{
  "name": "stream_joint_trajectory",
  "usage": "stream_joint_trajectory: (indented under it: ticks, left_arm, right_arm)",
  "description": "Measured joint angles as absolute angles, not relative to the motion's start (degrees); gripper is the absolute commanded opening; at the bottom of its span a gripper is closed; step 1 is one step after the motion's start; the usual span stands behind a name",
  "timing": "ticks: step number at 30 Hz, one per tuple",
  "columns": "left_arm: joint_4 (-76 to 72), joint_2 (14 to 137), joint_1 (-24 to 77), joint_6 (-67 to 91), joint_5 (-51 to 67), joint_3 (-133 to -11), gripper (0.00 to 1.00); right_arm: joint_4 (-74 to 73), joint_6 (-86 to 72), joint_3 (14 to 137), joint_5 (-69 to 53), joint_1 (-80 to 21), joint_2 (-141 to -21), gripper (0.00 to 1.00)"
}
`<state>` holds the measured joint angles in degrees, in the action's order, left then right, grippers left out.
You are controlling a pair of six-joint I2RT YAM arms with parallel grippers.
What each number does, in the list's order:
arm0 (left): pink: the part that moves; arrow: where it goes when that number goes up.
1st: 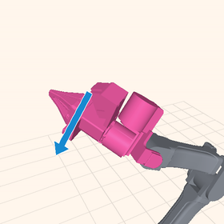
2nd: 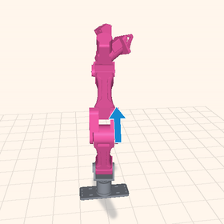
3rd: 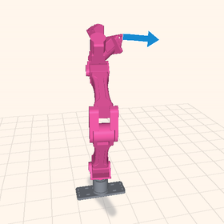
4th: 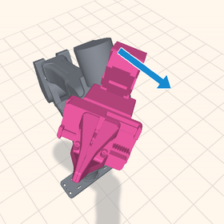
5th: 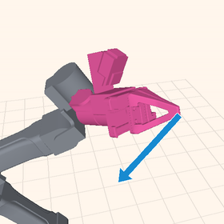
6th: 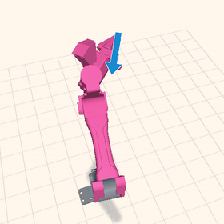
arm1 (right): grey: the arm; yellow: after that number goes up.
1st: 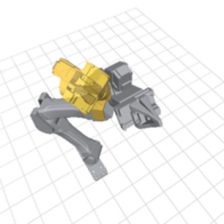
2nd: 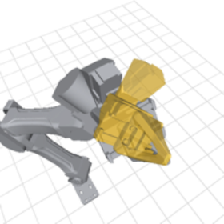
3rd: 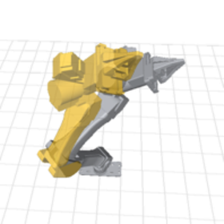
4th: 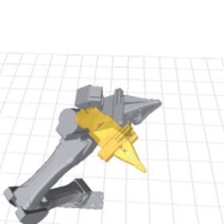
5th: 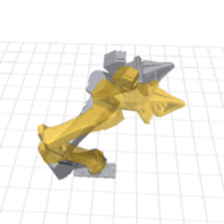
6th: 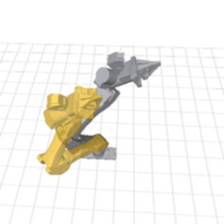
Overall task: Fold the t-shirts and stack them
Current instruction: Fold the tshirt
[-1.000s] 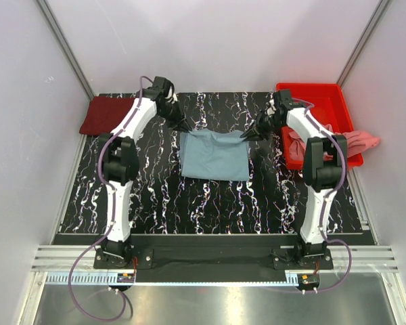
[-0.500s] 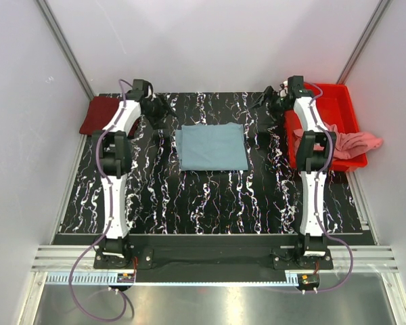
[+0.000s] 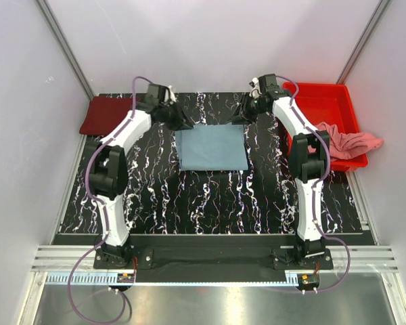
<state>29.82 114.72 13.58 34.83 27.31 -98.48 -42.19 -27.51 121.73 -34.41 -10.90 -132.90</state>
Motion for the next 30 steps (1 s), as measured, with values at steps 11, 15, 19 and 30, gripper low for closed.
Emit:
stream_joint_trajectory:
  ticks: [11,15,19,30]
  left_arm:
    - [25.0,114.6,17.8,36.3,28.2,-82.9,0.04]
    - [24.0,114.0,17.6,36.4,27.4,-77.7,0.03]
    - [21.4,113.3,17.6,36.8,26.6,-72.8,0.02]
    - [20.6,109.1,17.5,32.8,23.5,-68.4,0.29]
  right_arm:
    - [-33.7,-29.5,119.5,-35.7,-10.2,-136.8,0.05]
    - [-29.6,-30.4,119.5,-35.7,-10.1,-140.7,0.04]
    - [-26.7,-31.4,120.7,-35.5,-9.8,-145.8,0.04]
    - [-23.1,-34.0,130.3,-36.7,-6.1,-153.7,0.08]
